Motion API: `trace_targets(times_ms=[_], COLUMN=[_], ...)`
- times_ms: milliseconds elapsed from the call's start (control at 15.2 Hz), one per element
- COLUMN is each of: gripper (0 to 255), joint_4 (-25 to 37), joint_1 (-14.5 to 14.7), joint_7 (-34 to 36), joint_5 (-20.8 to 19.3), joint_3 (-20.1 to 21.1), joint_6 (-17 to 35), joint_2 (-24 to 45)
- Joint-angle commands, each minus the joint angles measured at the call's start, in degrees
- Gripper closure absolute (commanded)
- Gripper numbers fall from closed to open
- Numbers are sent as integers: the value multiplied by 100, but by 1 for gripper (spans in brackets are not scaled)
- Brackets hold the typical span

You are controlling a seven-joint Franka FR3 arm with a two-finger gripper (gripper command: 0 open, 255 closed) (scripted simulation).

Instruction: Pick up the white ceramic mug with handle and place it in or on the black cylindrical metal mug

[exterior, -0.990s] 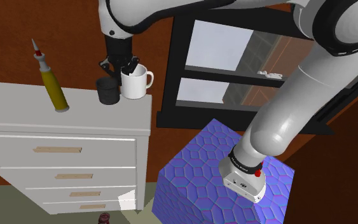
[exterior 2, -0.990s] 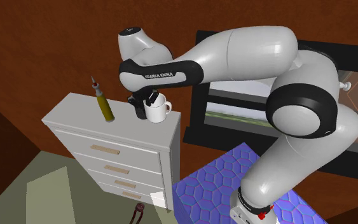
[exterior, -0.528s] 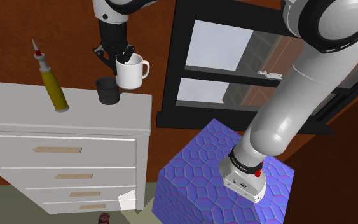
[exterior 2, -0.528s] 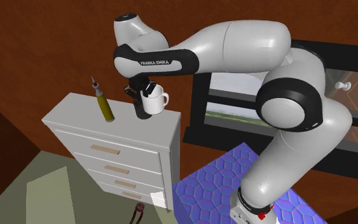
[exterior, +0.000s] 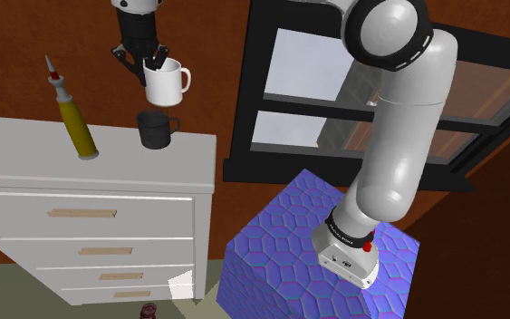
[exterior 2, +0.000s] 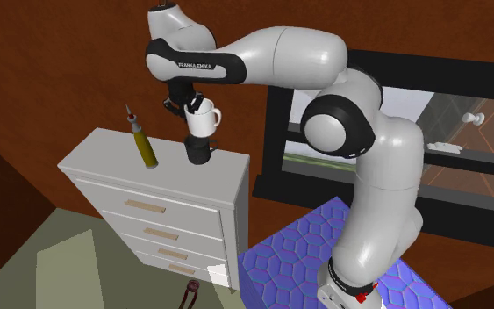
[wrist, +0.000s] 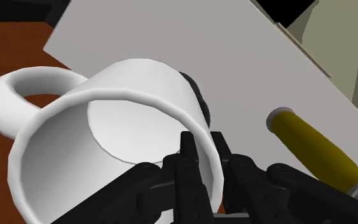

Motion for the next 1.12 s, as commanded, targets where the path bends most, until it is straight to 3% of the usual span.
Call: trace_targets(times_ms=[0, 66, 1056], gripper=[255, 255, 255], joint_4=[889, 1358, 78], joint_1=[67, 120, 0], joint_7=[-75, -113, -40], joint_5=[-148, -218, -221], joint_3=[-55, -83, -109], joint_6=[-338, -517, 681], joint_2=[564, 859, 784])
